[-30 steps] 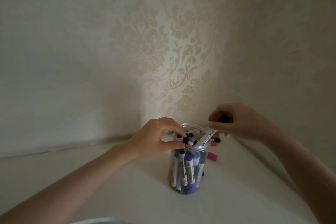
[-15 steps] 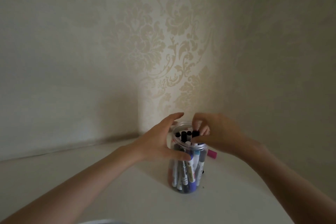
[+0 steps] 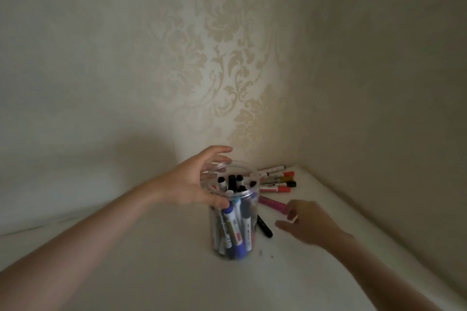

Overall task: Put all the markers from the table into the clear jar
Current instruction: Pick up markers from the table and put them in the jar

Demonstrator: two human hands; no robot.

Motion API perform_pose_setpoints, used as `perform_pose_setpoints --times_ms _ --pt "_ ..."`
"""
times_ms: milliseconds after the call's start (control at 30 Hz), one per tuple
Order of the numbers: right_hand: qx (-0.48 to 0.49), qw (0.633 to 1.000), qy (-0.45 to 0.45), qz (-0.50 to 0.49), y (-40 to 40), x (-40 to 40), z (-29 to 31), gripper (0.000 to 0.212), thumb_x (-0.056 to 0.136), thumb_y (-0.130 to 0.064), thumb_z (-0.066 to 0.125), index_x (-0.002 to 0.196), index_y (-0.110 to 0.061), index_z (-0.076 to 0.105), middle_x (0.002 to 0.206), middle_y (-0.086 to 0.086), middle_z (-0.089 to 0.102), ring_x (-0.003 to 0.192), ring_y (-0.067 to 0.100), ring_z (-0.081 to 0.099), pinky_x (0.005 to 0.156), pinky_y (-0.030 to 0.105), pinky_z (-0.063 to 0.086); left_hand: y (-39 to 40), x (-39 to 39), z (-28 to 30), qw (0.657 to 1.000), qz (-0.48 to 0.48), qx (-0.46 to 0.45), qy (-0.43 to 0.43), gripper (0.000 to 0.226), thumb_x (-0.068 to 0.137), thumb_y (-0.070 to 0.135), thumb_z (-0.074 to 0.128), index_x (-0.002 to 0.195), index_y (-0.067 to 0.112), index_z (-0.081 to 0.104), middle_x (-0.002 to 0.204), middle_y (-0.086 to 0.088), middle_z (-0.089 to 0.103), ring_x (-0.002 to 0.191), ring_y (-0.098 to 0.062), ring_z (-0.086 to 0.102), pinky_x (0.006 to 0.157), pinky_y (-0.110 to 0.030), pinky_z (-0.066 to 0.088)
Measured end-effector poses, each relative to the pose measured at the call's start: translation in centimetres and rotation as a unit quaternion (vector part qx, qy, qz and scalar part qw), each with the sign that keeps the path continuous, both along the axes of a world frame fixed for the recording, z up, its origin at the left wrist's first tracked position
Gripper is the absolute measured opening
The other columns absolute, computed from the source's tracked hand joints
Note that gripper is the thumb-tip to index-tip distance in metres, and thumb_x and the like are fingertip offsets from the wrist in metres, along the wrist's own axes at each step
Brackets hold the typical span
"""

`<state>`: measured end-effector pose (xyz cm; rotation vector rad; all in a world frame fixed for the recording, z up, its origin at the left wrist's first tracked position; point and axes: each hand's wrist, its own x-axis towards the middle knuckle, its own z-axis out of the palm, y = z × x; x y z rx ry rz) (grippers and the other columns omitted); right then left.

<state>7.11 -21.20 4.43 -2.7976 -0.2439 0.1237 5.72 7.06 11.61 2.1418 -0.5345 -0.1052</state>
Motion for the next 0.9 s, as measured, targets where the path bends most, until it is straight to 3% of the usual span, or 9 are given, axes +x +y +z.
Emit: perform_pose_setpoints --times_ms 100,267,333,400,533,600,700,800,900 --pt "0.044 0.998 -0.039 -0.039 2.0 -0.1 -4.5 0.048 0.083 -0.056 0.062 0.117 -0.023 0.061 0.115 -0.005 0.061 0.101 0.012 0.058 0.082 0.021 0.046 0.4 0.2 0.4 1.0 0.004 0.014 0.022 0.101 0.062 0.021 0.093 0.138 0.051 0.034 0.142 0.021 0.047 0.132 0.006 0.042 0.111 -0.027 0.039" --pt "0.086 0.991 -0.1 -0.01 3.5 1.2 -4.6 0.021 0.091 -0.034 0.062 0.107 -0.023 0.069 0.107 -0.003 0.07 0.091 0.011 0.062 0.074 0.013 0.046 -0.6 -0.6 -0.3 0.999 0.014 0.023 0.032 0.113 0.062 0.022 0.093 0.146 0.047 0.02 0.151 0.016 0.031 0.139 -0.002 0.034 0.106 -0.018 0.04" --pt "0.169 0.976 -0.133 -0.03 2.3 1.7 -1.6 0.017 0.087 -0.029 0.069 0.102 -0.021 0.073 0.09 -0.004 0.073 0.069 0.004 0.06 0.06 0.004 0.044 -1.2 -0.9 -0.9 0.998 0.048 0.031 0.018 0.121 0.057 0.031 0.094 0.146 0.046 0.014 0.149 0.009 0.025 0.137 -0.009 0.037 0.106 -0.026 0.044" --pt "0.264 0.943 -0.197 -0.043 0.9 1.6 3.4 0.009 0.084 -0.03 0.072 0.087 -0.021 0.074 0.065 -0.005 0.065 0.051 0.0 0.05 0.049 0.009 0.04 -1.5 -0.9 -1.4 0.997 0.071 0.015 0.009 0.125 0.052 0.037 0.095 0.146 0.045 0.013 0.144 0.005 0.027 0.134 -0.012 0.042 0.107 -0.035 0.046" --pt "0.379 0.874 -0.305 -0.014 0.4 0.1 13.7 0.023 0.091 -0.038 0.061 0.074 -0.023 0.065 0.055 -0.007 0.053 0.049 0.01 0.044 0.049 0.024 0.033 -1.2 -0.4 -1.3 0.997 0.071 -0.024 0.026 0.118 0.062 0.013 0.093 0.147 0.041 0.017 0.141 0.006 0.036 0.13 -0.01 0.047 0.097 -0.022 0.05" --pt "0.397 0.859 -0.323 0.033 2.4 -0.6 16.2 0.023 0.093 -0.038 0.059 0.076 -0.023 0.065 0.051 -0.012 0.052 0.045 0.002 0.041 0.048 0.018 0.031 -1.1 -0.2 -1.2 0.997 0.058 -0.034 0.034 0.116 0.063 0.01 0.091 0.148 0.04 0.018 0.144 0.007 0.036 0.132 -0.01 0.046 0.098 -0.023 0.05" --pt "0.312 0.905 -0.27 0.104 6.6 -0.8 15.6 0.019 0.094 -0.037 0.057 0.088 -0.022 0.067 0.059 -0.013 0.061 0.048 -0.001 0.051 0.045 0.012 0.039 -0.9 -0.1 -1.3 0.997 0.054 -0.037 0.034 0.116 0.064 0.014 0.092 0.147 0.042 0.016 0.146 0.008 0.035 0.137 -0.009 0.04 0.1 -0.022 0.047" --pt "0.214 0.94 -0.234 0.128 9.2 -0.1 12.8 0.027 0.093 -0.038 0.057 0.093 -0.013 0.069 0.073 0.001 0.068 0.065 0.017 0.063 0.059 0.023 0.05 -0.8 -0.4 -1.5 0.998 0.057 -0.028 -0.016 0.119 0.061 0.026 0.094 0.146 0.047 0.013 0.146 0.011 0.032 0.139 -0.005 0.033 0.106 -0.023 0.041" --pt "0.212 0.946 -0.214 0.117 9.6 0.9 11.4 0.028 0.094 -0.038 0.057 0.094 -0.011 0.067 0.06 -0.01 0.053 0.052 0.005 0.046 0.052 0.013 0.031 -0.7 -0.8 -1.4 0.996 0.047 -0.025 -0.071 0.121 0.056 0.038 0.093 0.146 0.051 0.014 0.147 0.018 0.027 0.139 0.0 0.029 0.113 -0.031 0.037"
